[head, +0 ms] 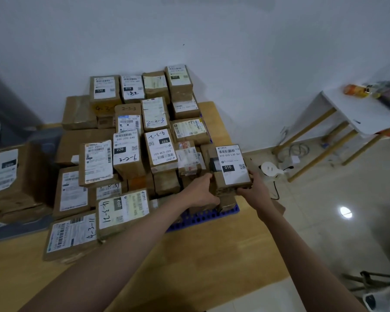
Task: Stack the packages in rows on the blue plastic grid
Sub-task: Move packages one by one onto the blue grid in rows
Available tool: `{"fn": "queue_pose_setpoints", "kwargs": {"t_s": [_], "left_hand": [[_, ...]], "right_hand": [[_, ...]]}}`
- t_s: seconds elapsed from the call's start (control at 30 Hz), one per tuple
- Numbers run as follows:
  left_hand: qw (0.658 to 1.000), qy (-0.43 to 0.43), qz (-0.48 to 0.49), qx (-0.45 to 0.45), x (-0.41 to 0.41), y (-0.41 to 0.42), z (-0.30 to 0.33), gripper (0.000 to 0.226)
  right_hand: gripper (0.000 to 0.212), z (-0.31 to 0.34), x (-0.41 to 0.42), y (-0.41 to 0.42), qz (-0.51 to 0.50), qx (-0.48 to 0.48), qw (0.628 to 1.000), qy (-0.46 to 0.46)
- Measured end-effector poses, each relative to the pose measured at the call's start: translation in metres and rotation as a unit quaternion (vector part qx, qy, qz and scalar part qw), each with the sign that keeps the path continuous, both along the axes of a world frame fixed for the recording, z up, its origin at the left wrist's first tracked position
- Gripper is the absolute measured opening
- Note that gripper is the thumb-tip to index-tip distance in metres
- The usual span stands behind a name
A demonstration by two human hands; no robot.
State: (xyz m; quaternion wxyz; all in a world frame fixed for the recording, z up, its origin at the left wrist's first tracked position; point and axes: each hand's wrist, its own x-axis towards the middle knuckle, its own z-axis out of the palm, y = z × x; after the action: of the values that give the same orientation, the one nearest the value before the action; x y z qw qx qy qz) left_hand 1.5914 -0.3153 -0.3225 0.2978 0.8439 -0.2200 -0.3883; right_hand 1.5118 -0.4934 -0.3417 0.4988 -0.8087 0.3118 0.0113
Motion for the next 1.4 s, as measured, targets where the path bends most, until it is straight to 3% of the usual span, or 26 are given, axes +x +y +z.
{"fn": "queue_pose_setpoints", "kwargs": {"t_s": [0.33, 0.57, 0.77, 1.17, 1.4], "left_hand": [[0.999, -0.001, 0.042, -0.017, 0.051, -0.014, -0.017, 0.08], [0.998, 0.007, 0.059, -0.013, 0.06, -0.012, -0.038, 0.097], [0.994, -0.013, 0.1, -0.035, 0.06, -0.011, -0.042, 0.089], [0.998, -0.019, 0.05, 0.026, 0.058, -0.002, -0.025, 0.084], [0.997, -0.054, 0.017, 0.061, 0.052, 0.022, 0.01, 0.082]], "right_hand": [[0.075, -0.015, 0.067, -0.008, 0.02, 0.023, 1.0, 0.001], [0.08, -0.03, 0.086, -0.005, 0.039, 0.016, 0.999, 0.008], [0.079, -0.035, 0.091, 0.002, 0.034, 0.0, 0.999, -0.015], [0.078, -0.02, 0.082, -0.002, 0.078, -0.009, 0.997, 0.027], [0.084, 0.02, 0.068, -0.001, 0.093, -0.101, 0.99, 0.045]]}}
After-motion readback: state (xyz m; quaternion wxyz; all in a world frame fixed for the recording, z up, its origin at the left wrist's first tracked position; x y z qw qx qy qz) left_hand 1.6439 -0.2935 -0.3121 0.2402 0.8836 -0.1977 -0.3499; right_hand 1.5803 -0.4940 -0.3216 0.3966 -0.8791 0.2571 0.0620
